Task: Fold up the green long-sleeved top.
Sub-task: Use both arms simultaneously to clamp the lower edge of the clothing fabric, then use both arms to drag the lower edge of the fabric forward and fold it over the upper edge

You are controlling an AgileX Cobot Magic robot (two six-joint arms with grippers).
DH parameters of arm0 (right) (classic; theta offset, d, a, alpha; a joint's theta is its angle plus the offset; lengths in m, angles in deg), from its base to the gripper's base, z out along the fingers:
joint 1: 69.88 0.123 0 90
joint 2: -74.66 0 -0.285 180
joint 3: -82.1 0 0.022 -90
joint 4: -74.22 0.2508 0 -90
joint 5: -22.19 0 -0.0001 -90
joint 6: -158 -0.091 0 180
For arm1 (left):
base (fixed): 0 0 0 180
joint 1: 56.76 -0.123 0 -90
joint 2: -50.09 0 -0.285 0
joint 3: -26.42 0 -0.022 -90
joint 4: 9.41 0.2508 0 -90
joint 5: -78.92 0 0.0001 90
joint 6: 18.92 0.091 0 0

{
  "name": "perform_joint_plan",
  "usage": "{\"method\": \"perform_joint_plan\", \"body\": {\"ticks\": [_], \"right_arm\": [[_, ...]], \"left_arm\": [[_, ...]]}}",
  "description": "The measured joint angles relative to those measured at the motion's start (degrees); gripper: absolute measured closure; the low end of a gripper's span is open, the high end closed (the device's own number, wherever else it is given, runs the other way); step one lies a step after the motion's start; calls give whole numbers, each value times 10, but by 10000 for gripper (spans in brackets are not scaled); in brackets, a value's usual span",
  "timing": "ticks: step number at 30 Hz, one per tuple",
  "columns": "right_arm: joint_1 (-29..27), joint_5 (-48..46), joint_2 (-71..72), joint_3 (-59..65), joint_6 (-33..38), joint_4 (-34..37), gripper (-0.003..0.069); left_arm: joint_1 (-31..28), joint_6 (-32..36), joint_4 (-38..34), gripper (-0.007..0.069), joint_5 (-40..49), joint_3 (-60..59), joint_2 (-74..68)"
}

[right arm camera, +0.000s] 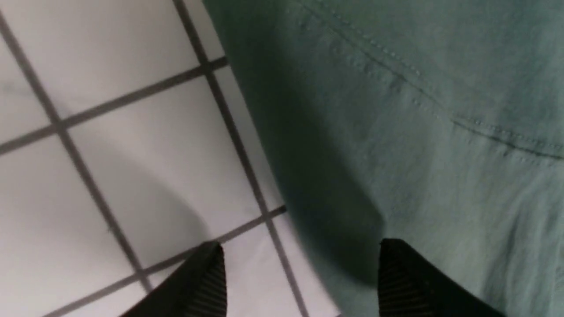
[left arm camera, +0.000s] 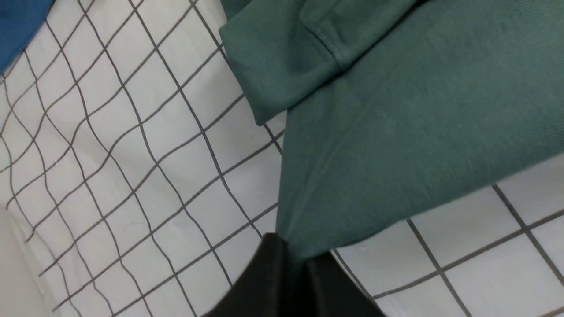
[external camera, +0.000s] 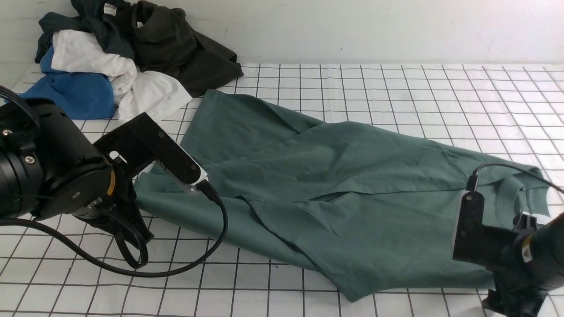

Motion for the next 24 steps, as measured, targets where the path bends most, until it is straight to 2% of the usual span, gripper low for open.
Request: {"method": "perform_joint_plan", "body": {"ticks": [2,6,7,8,9,10,15,20,24], "right_arm": [[0,18,-8,2,-9,-22,284],[2,32,-21,3,-77,-75,471],[2,38,-22,3,-88,-84,495],[2,45,-25,3,-140,-116,582],[2,46,-24,4,-154,-120,590],[0,56,-22,4,-213,-168,640],[0,5,65,-9,-343,-247,652],[0,-48,166,-17,-353,-258,652],[0,-68,216,-17,-317,-267,652]], "left_arm": [[0,0,0,615,0,0,0],[0,0,-4,615,0,0,0],[0,0,-4,615,0,0,0],[0,0,-8,615,3,0,1],[0,0,-8,615,3,0,1],[0,0,-18,615,13,0,4],[0,4,-60,615,49,-1,44],[0,33,-125,615,99,16,107],[-2,50,-154,615,113,67,128]]}}
